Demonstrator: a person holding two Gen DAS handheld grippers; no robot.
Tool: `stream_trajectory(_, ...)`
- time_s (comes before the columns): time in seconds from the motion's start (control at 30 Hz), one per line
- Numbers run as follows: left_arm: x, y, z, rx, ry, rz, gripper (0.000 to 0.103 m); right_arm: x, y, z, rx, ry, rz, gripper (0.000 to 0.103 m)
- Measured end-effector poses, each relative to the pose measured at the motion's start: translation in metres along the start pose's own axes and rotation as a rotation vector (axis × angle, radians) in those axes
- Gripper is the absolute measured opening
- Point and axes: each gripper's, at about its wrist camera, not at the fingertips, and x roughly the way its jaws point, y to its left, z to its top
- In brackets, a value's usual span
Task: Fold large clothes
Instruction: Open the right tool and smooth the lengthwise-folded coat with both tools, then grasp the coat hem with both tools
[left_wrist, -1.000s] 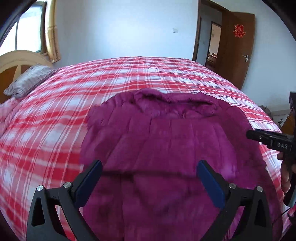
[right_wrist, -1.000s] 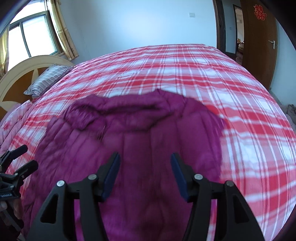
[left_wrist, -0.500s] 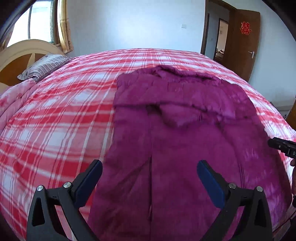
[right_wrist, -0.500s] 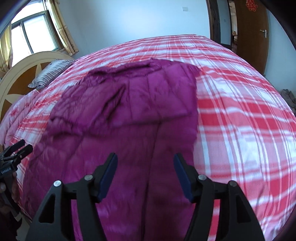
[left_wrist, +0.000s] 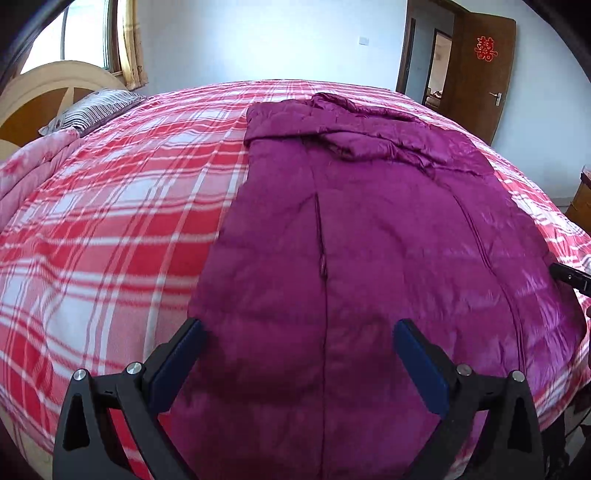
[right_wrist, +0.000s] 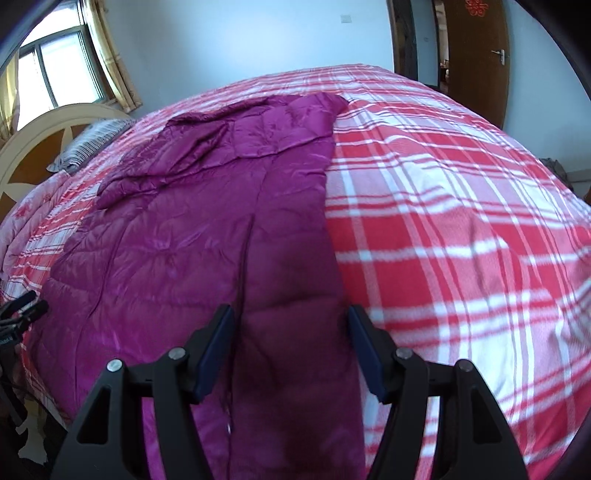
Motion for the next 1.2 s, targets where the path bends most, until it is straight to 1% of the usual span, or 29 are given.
stream_trajectory(0.13, -0.008, 0.002, -0.013, -0.012, -0.002, -0.021, 0.102, -0.010, 0.001, -0.016, -0.012, -0.001, -0.003, 0.065)
stream_trajectory(0.3, -0.013, 0.012, -0.025, -0.040, -0.013, 0.003, 0.102, -0.022, -0.001, -0.035, -0.001, 0.001, 0.010, 0.066)
stream_trajectory(0.4, -0.010, 0.017, -0.031, -0.057, 0.007, 0.004, 0.102, -0.027, 0.000, -0.047, -0.006, 0.006, -0.002, 0.066)
stream_trajectory(0.5, -0.009, 0.019, -0.033, -0.066, 0.007, 0.006, 0.102, -0.031, 0.001, -0.055, -0.008, 0.006, -0.003, 0.065)
stream_trajectory(0.6, -0.009, 0.019, -0.034, -0.069, 0.005, 0.005, 0.101, -0.033, -0.002, -0.058, 0.014, 0.003, 0.008, 0.063)
stream_trajectory(0.67, -0.009, 0.019, -0.034, -0.072, 0.002, -0.006, 0.099, -0.034, -0.005, -0.059, 0.028, -0.002, 0.009, 0.060)
stream_trajectory(0.73, -0.011, 0.018, -0.036, -0.071, -0.009, -0.008, 0.091, -0.034, -0.009, -0.059, 0.052, -0.009, 0.011, 0.050)
stream_trajectory(0.77, -0.012, 0.017, -0.035, -0.067, -0.016, -0.005, 0.080, -0.034, -0.011, -0.059, 0.069, -0.013, 0.020, 0.047)
stream_trajectory(0.8, -0.013, 0.016, -0.035, -0.062, -0.023, -0.002, 0.070, -0.034, -0.013, -0.058, 0.087, -0.016, 0.032, 0.039)
stream_trajectory(0.83, -0.014, 0.015, -0.035, -0.058, -0.026, -0.007, 0.056, -0.033, -0.016, -0.058, 0.103, -0.016, 0.049, 0.032)
stream_trajectory(0.87, -0.015, 0.016, -0.034, -0.055, -0.028, -0.017, 0.049, -0.033, -0.018, -0.058, 0.108, -0.013, 0.062, 0.029)
stream_trajectory(0.9, -0.015, 0.016, -0.033, -0.056, -0.028, -0.030, 0.032, -0.034, -0.019, -0.059, 0.111, -0.009, 0.077, 0.022)
stream_trajectory(0.93, -0.016, 0.018, -0.032, -0.064, -0.024, -0.052, 0.019, -0.034, -0.019, -0.059, 0.111, -0.002, 0.098, 0.017)
stream_trajectory(1.0, -0.018, 0.021, -0.030, -0.082, -0.016, -0.098, 0.011, -0.035, -0.018, -0.060, 0.114, 0.001, 0.114, 0.013)
stream_trajectory(1.03, -0.022, 0.022, -0.029, -0.083, -0.022, -0.110, 0.009, -0.036, -0.019, -0.060, 0.119, 0.002, 0.125, 0.011)
stream_trajectory(1.2, -0.057, 0.021, -0.020, -0.050, -0.091, -0.156, 0.007, -0.051, -0.023, -0.064, 0.157, -0.001, 0.191, 0.008)
